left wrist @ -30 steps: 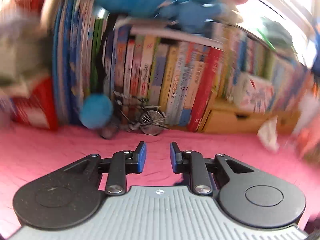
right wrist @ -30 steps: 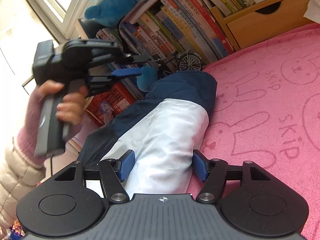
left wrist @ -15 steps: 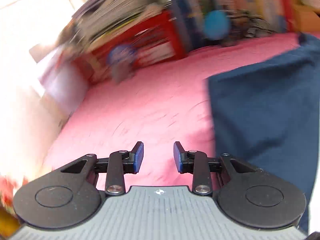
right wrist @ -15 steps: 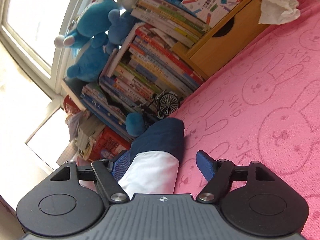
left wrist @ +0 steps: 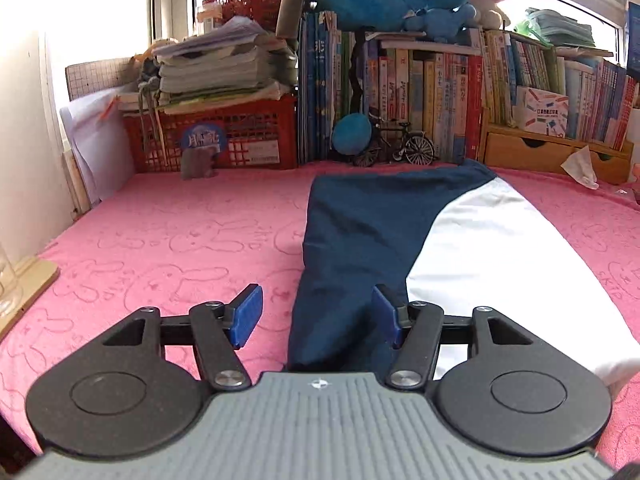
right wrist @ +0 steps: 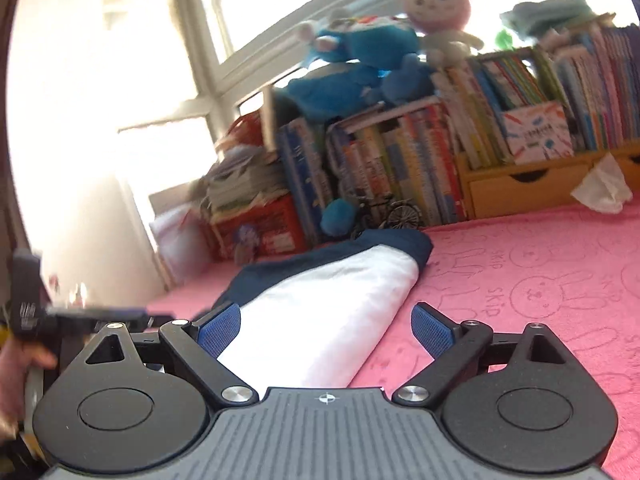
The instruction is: Fold clothes
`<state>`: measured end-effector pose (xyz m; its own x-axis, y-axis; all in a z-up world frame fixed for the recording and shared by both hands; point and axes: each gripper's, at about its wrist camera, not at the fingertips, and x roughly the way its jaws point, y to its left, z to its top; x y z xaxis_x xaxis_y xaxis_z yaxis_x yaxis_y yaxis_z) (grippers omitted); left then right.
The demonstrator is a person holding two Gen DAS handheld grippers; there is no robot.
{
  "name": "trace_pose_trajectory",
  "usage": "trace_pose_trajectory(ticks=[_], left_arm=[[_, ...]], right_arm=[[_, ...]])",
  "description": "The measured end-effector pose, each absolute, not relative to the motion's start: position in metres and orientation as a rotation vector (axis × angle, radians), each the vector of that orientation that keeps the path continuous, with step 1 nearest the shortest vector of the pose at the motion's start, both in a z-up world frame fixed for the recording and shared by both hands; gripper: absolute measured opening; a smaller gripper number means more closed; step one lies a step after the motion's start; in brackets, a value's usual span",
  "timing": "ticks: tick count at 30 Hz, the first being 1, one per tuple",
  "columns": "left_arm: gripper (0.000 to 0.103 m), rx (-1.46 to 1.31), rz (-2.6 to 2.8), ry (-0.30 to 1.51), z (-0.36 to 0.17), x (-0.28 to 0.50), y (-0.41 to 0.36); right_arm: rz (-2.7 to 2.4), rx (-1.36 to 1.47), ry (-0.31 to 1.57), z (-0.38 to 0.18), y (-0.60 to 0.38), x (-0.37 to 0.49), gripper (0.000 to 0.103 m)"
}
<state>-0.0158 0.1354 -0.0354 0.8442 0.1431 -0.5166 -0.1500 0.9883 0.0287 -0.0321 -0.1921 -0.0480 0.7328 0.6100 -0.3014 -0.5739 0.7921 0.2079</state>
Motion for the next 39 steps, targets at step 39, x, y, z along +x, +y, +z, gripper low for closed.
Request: trace_pose_trajectory(ticks=[39], left_arm=[[0.078,-0.853,-0.201,0.748,-0.060,0.095,0.227]], right_arm=[[0.591,0.364,0.669,-0.069,-0.219,0.089,0.095]])
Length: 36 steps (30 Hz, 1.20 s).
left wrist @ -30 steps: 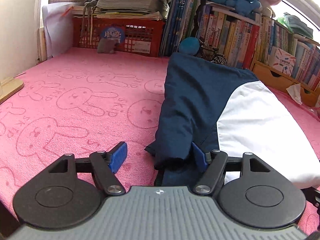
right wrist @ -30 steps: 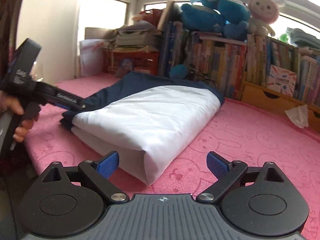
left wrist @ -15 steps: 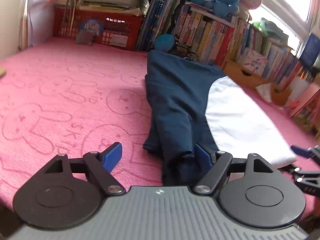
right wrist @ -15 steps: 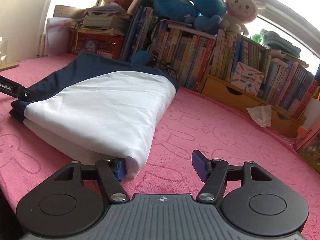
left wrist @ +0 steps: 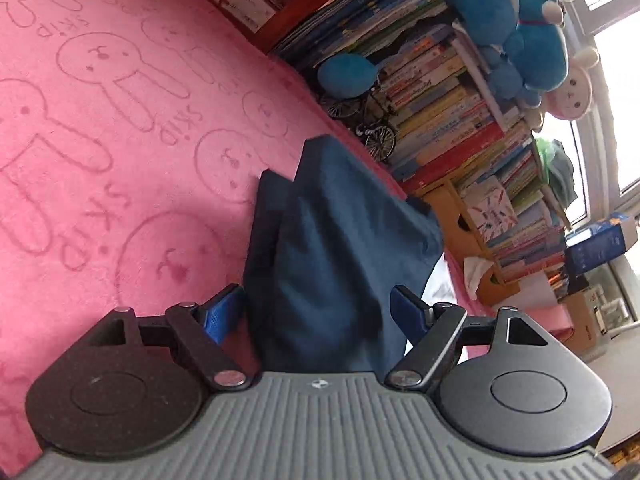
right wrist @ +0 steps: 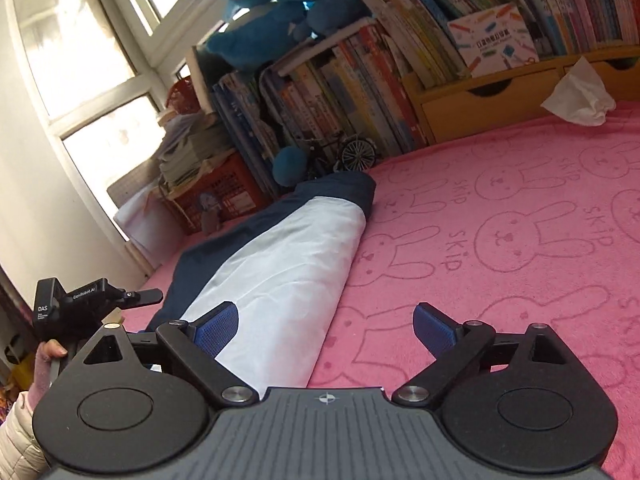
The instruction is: Fold clothes
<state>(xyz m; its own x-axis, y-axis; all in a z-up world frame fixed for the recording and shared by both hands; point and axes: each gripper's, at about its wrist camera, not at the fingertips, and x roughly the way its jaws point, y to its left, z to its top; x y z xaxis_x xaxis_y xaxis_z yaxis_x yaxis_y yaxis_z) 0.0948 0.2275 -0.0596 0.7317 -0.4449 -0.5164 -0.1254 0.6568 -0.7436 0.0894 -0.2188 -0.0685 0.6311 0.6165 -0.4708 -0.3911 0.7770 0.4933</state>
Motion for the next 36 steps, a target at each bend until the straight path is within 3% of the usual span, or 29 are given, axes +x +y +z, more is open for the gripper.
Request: trace_pose_trajectory(ticks=[1,3,6,7,9,11,13,21,25,27,29,31,36], left_arm=[[0.074,-0.865,-0.199,0.758,-0.060,0.100,0.227],[0.044,-0.857,-0.181,0.780,-0.062,0.106,0.224],[0.030,-0.823,-0.208,0.762,-0.068,0.102,0.221],[0.029,-0.810,-0.218,0.757,-0.069,0.100,0.221],[0.024,-0.792,-0.237,0.755,-0.066,0.103,0.218],[0.021,-0.776,-0.263,0.758,-0.060,0.109,0.214],[0.020,-0.758,-0.289,0.758,-0.054,0.115,0.210],[0.022,-0.615,-0.409,0.706,-0.032,0.205,0.142],[0.026,-0.531,-0.288,0.746,-0.040,0.218,0.124],[0.037,-0.484,-0.273,0.722,-0.040,0.203,0.127],[0.049,-0.394,-0.208,0.679,-0.036,0.181,0.132],[0.049,-0.303,-0.131,0.624,-0.028,0.156,0.132],[0.050,-0.185,-0.080,0.507,-0.010,0.089,0.108]], right_arm=[[0.588,0.363,0.685,-0.073,-0.213,0.101,0.095],[0.592,0.368,0.719,-0.081,-0.200,0.123,0.095],[0.678,0.410,0.798,-0.094,-0.178,0.150,0.093],[0.728,0.434,0.814,-0.098,-0.170,0.153,0.082],[0.753,0.397,0.798,-0.097,-0.151,0.148,0.081],[0.722,0.391,0.778,-0.092,-0.150,0.146,0.068],[0.699,0.491,0.789,-0.089,-0.166,0.154,0.048],[0.506,0.518,0.707,-0.061,-0.222,0.197,0.044],[0.345,0.446,0.707,-0.063,-0.239,0.222,0.050],[0.316,0.399,0.712,-0.067,-0.247,0.220,0.054],[0.343,0.377,0.677,-0.064,-0.256,0.204,0.068],[0.377,0.360,0.636,-0.059,-0.265,0.185,0.076],[0.442,0.217,0.575,-0.043,-0.271,0.116,0.080]])
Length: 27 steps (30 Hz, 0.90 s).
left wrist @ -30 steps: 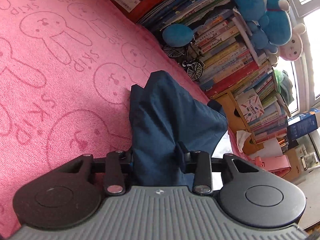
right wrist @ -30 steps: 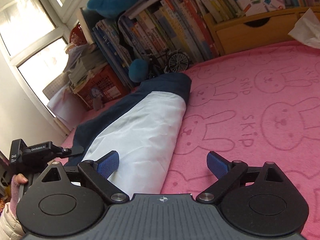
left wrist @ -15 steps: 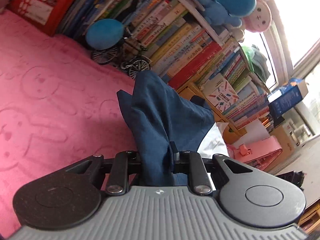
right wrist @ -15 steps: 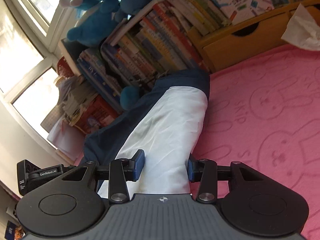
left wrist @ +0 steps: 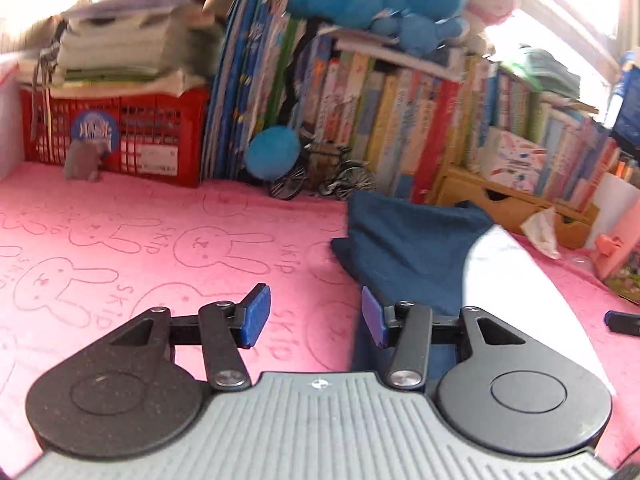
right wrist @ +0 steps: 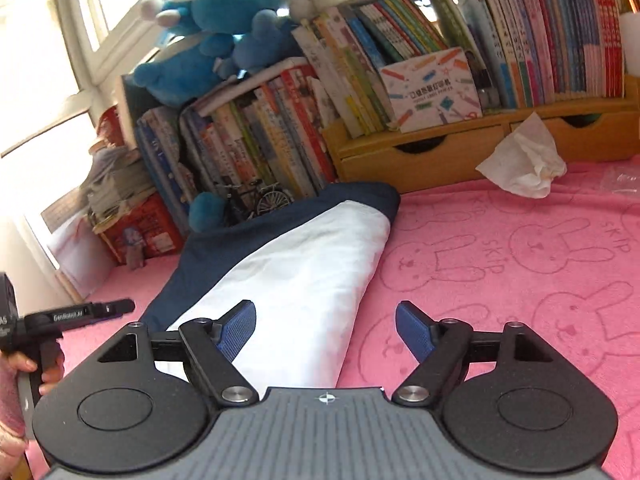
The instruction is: Fold clothes
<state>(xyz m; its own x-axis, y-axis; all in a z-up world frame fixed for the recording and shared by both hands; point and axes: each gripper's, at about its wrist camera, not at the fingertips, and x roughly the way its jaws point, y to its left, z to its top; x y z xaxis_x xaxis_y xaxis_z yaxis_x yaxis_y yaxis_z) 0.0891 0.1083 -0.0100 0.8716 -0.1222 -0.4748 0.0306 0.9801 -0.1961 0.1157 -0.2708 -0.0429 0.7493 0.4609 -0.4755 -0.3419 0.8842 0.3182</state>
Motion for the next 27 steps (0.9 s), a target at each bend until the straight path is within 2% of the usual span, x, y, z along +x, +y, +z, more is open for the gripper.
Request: trace_pose_trajectory(ticks=[5,9,12,14,27], left_arm=[[0.061,-0.186,-0.139,0.460,-0.010,0.047,0.076],[0.060,-0.086,-0.016,0.562,-0.031,0.067,0.058],[0.064,-0.073,0.040,0.630,-0.048,0.076,0.065],[0.068,-0.098,0.035,0.636,-0.051,0.075,0.070],[0.071,-0.091,0.031,0.655,-0.054,0.076,0.071]], right_arm=[[0.478,-0.009,0.551,-0.048,-0.241,0.046,0.089],[0.382,-0.088,0.584,-0.065,-0.217,0.035,0.088],[0.277,-0.129,0.580,-0.073,-0.208,0.038,0.088],[0.199,-0.161,0.576,-0.076,-0.210,0.041,0.088],[0.151,-0.171,0.616,-0.080,-0.223,0.044,0.094]])
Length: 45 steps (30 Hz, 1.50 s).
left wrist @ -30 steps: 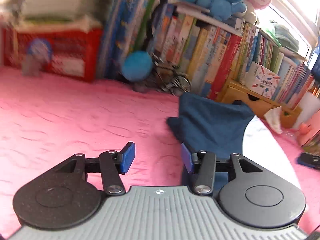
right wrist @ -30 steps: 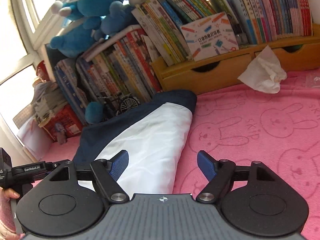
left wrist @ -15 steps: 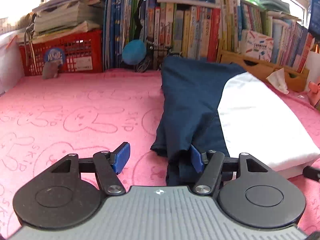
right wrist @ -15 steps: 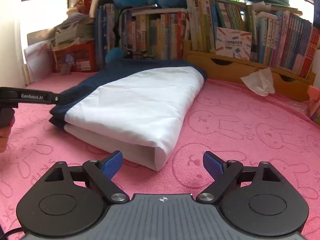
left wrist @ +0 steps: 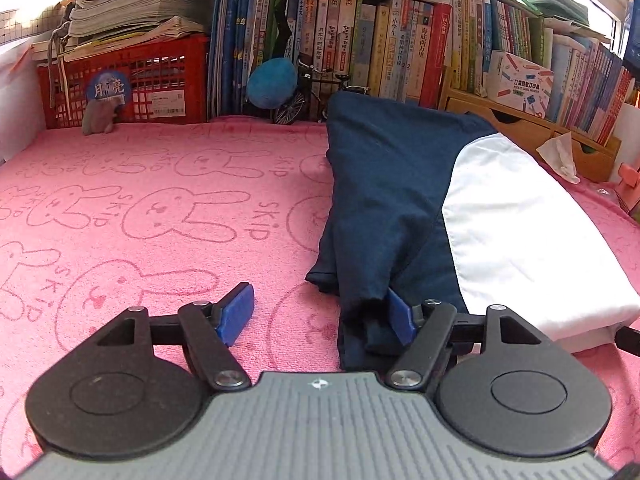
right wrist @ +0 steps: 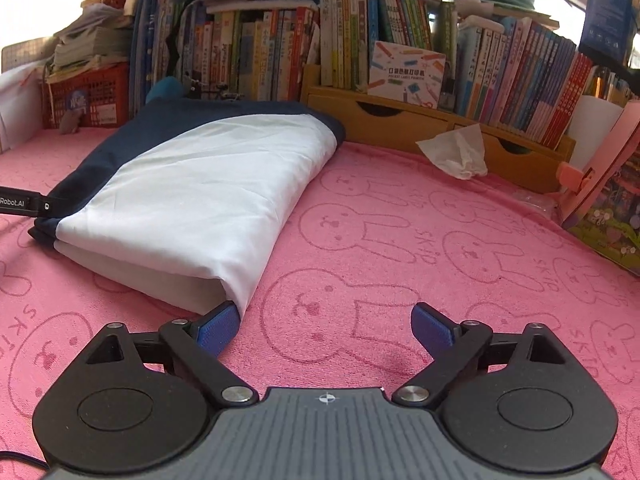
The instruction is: Fold clothes
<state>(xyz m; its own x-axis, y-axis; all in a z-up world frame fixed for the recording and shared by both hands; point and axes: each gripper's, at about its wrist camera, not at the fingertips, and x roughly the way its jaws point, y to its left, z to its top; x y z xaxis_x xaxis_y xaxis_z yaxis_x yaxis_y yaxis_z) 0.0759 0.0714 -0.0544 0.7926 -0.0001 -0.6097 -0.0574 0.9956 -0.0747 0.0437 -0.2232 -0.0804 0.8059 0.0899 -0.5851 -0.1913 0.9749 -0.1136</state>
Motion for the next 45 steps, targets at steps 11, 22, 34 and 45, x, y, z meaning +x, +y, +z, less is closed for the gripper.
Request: trace_pose_trajectory(ticks=[11,22,34,45], left_arm=[[0.081,-0.070,0.010,0.672,-0.055,0.078,0.069],[0.084,-0.079,0.014,0.672,-0.053,0.078,0.071],[0.092,0.060,0.058,0.647,-0.051,0.066,0.093],[0.085,0.250,-0.166,0.428,-0.016,0.010,0.049]], right_arm=[[0.180,-0.091,0.695,-0.085,-0.233,0.055,0.103],[0.188,-0.064,0.708,-0.085,-0.236,0.057,0.103],[0.185,-0.064,0.707,-0.085,-0.235,0.056,0.103],[0.199,-0.227,0.579,-0.077,-0.205,0.037,0.103]])
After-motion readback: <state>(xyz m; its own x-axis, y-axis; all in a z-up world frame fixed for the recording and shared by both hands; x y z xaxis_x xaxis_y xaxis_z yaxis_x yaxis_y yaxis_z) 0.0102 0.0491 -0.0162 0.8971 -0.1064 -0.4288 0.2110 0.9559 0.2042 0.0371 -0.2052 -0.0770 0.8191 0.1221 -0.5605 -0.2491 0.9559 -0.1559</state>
